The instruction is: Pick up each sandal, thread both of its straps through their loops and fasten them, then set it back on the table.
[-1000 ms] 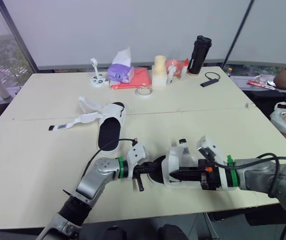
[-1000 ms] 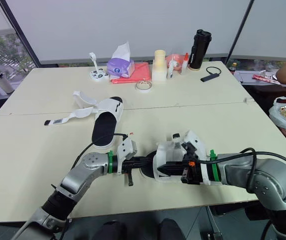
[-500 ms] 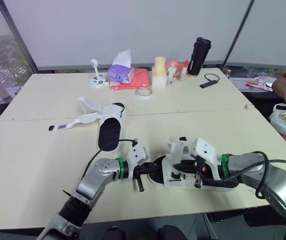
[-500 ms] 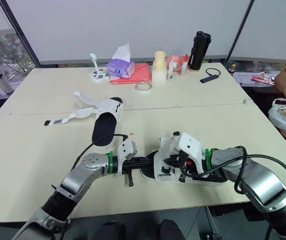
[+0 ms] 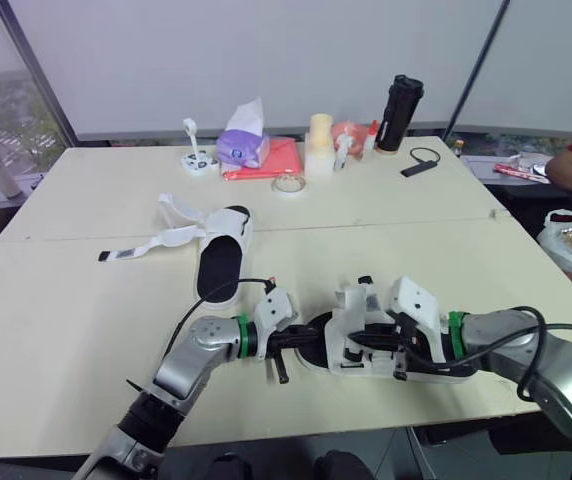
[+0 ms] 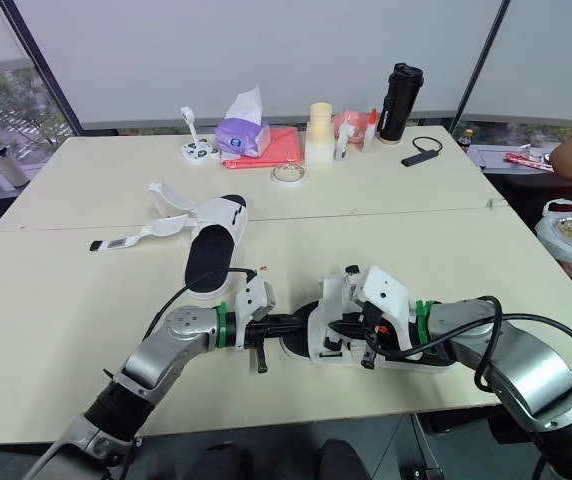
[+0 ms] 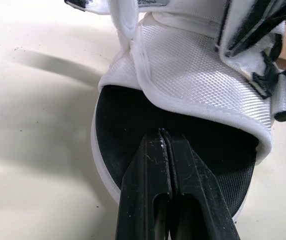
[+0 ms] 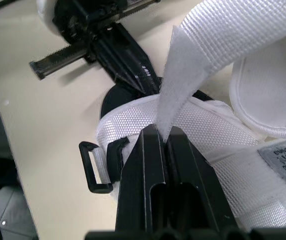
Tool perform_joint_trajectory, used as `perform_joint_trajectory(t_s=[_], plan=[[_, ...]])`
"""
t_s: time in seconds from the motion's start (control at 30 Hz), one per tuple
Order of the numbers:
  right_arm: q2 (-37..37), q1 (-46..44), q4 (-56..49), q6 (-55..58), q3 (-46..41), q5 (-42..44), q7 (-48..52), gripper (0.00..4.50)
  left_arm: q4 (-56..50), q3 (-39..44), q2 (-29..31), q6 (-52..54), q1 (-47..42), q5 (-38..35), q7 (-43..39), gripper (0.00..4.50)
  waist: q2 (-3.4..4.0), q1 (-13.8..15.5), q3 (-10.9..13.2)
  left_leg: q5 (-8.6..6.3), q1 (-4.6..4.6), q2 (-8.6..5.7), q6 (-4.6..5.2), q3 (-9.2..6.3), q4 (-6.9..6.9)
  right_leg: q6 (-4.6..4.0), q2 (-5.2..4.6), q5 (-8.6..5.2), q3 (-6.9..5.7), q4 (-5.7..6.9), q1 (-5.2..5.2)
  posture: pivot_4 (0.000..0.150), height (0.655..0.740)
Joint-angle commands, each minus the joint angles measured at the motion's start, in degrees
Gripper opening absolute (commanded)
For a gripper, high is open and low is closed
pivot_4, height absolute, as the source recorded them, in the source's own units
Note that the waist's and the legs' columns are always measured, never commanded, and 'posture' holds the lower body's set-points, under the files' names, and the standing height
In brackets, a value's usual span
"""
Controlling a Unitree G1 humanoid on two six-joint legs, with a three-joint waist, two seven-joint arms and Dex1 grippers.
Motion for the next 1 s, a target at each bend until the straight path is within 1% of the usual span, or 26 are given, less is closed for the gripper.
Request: perform_joint_trajectory(t_s=[0.03, 0.2, 0.3, 0.47, 0.7, 1.0], plan=[[-1.4, 2.2, -1.6, 0.8, 2.8, -0.7, 2.7, 0.02, 5.4, -1.7, 1.9, 3.6, 2.7, 3.0, 0.3, 0.00, 0.00, 0.0, 0.0, 0.00, 0.00, 0.00, 0.00, 0.00, -0.01, 0.00, 0.00, 0.00, 0.00, -0.01, 0.00, 0.150, 0.7400], [-0.7, 2.4, -1.9, 0.2, 4.9, -1.9, 3.1, 0.02, 5.6, -1.5, 1.8, 3.6, 2.6, 3.0, 0.4, 0.00, -0.01, 0.0, 0.0, -0.01, 0.02, 0.00, 0.01, -0.01, -0.09, -0.01, 0.02, -0.01, -0.01, -0.04, 0.00, 0.150, 0.7400], [-0.6, 2.9, -2.5, 0.6, 3.5, -0.5, 3.6, 0.02, 5.4, -1.4, 1.9, 3.8, 2.8, 3.0, 0.6, 0.00, -0.02, 0.0, 0.0, -0.01, 0.05, 0.00, 0.01, -0.01, -0.14, -0.04, 0.03, -0.02, -0.02, -0.04, 0.00, 0.150, 0.7400], [0.7, 1.9, -2.8, 4.5, -1.7, 6.1, 3.7, 0.02, 5.5, -1.3, 1.9, 3.8, 2.8, 3.0, 0.6, 0.00, 0.00, 0.1, -0.1, 0.00, 0.09, -0.01, 0.01, -0.01, -0.23, -0.05, 0.09, -0.03, -0.04, -0.04, 0.01, 0.150, 0.7400], [2.0, -0.3, -3.5, 12.0, -7.8, 17.7, 2.1, 0.02, 5.8, -1.4, 1.9, 3.4, 2.7, 3.1, 0.4, 0.00, 0.00, 0.0, -0.1, 0.00, 0.11, -0.01, 0.01, -0.02, -0.24, -0.05, 0.09, -0.03, -0.05, -0.04, 0.03, 0.150, 0.7400], [4.0, -3.8, -2.1, 17.3, -11.2, 25.9, -1.4, 0.02, 6.0, -1.5, 2.0, 3.2, 2.6, 3.4, 0.3, 0.00, 0.02, 0.0, -0.1, 0.00, 0.11, -0.02, 0.01, 0.01, -0.24, -0.06, 0.08, -0.03, -0.05, -0.03, 0.01, 0.150, 0.7400]])
